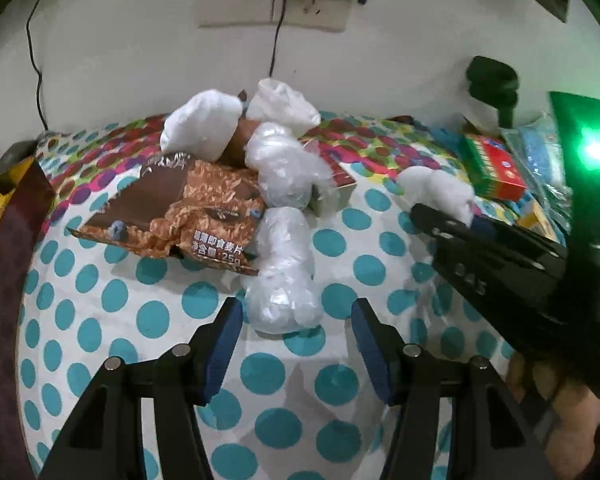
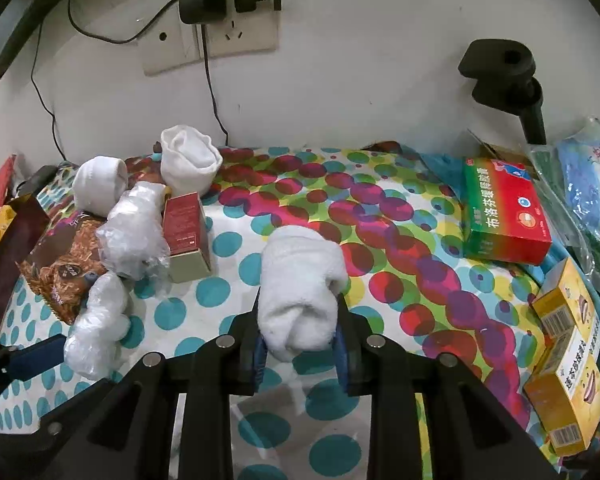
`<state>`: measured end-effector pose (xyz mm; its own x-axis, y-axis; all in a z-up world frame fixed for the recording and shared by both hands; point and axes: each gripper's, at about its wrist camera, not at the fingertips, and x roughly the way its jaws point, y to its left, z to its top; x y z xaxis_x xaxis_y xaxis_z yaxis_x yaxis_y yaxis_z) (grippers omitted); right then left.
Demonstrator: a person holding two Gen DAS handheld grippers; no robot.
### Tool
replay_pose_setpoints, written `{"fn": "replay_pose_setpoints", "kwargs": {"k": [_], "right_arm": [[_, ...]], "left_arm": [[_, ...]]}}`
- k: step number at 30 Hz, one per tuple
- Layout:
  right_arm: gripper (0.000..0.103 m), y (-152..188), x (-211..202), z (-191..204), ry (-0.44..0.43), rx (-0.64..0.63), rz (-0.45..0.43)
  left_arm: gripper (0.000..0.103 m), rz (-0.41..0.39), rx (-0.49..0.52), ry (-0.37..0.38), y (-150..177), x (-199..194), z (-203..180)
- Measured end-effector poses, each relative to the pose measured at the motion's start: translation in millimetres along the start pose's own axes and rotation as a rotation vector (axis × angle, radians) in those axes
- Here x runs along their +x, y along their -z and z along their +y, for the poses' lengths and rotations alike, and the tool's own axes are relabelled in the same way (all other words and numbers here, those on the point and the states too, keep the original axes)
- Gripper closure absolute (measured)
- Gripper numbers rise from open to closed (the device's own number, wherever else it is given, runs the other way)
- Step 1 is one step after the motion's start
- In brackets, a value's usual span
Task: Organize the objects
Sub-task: 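Grasp the clear plastic-wrapped bundle with the left tool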
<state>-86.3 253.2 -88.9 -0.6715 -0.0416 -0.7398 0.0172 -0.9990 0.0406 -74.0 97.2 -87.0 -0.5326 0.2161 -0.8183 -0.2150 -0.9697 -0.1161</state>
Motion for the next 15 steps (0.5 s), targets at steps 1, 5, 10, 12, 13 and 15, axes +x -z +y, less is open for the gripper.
{"fn": "replay_pose_setpoints", "kwargs": {"k": [1, 5, 10, 12, 13, 15], "right_arm": [[0.077, 0.0, -0.1, 0.4, -0.004, -0.001, 0.004], [0.076, -0.7, -0.6, -0.9, -0.017, 0.0, -0.004], [0.076, -0.9, 7.6, -2.8, -0.03, 0.002, 0.034], [0.076, -0.5, 9.9, -4.6, -0.037, 0.011, 0.042], [0.076, -0.2, 10.4, -5.9, -0.04, 0.017, 0.044], [0.076, 0.1, 11.4, -8.6, -0.044, 0.032, 0.045]], "left_arm": [[0.045, 0.002, -0.005, -0.008, -0.6, 1.7, 0.9], [0.045, 0.008, -0.024, -0.046, -2.6, 6.3, 6.8], [0.072, -0.004, -0.02, -0.056, -2.7, 5.6, 10.9], [0.073, -0.007, -0.007, -0.063, -1.6, 4.8, 9.2], [0.073, -0.012, -0.001, -0.063, -0.4, 3.6, 8.1], [0.073, -0.021, 0.005, -0.059, 2.6, 1.5, 7.8]]}}
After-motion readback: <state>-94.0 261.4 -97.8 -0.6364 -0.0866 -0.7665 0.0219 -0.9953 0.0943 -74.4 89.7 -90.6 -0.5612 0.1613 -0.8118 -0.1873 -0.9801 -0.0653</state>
